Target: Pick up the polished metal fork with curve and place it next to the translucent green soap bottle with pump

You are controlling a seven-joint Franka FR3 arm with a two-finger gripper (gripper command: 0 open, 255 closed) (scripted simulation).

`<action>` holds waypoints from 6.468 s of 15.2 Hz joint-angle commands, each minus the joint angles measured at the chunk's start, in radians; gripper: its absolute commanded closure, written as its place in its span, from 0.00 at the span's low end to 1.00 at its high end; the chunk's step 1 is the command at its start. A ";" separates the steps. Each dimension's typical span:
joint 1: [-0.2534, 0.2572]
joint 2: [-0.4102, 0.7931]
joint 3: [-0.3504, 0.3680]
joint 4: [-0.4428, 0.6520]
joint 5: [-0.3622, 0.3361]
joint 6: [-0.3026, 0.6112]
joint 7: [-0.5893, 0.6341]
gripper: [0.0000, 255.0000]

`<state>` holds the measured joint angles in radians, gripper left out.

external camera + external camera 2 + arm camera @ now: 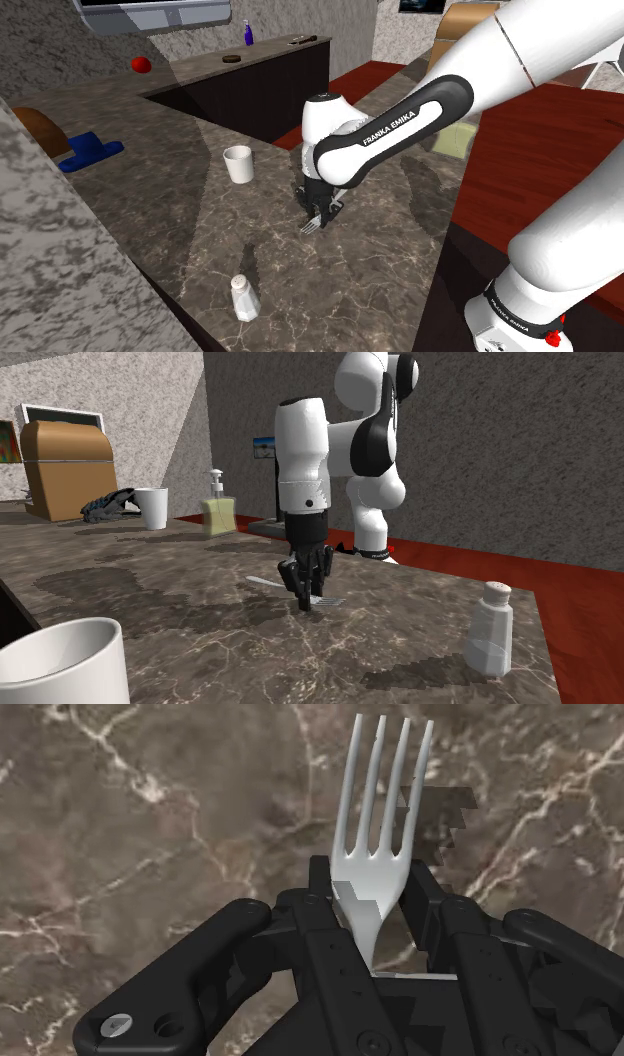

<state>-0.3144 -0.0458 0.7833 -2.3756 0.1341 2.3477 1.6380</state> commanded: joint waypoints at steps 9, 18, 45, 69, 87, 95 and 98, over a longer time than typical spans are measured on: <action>0.001 -0.019 -0.003 0.004 0.020 -0.037 -0.013 1.00; 0.008 -0.115 -0.027 0.061 0.083 -0.172 -0.057 1.00; 0.011 -0.245 -0.104 0.328 0.120 -0.552 -0.081 1.00; -0.022 -0.275 -0.194 0.566 0.106 -0.831 -0.137 1.00; -0.135 -0.415 -0.557 0.398 0.012 -0.870 -0.613 1.00; -0.201 -0.359 -0.692 0.436 -0.062 -0.869 -0.802 1.00; -0.225 -0.322 -0.740 0.468 -0.087 -0.868 -0.871 1.00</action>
<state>-0.5311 -0.3813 0.0602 -1.9184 0.0561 1.4781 0.7922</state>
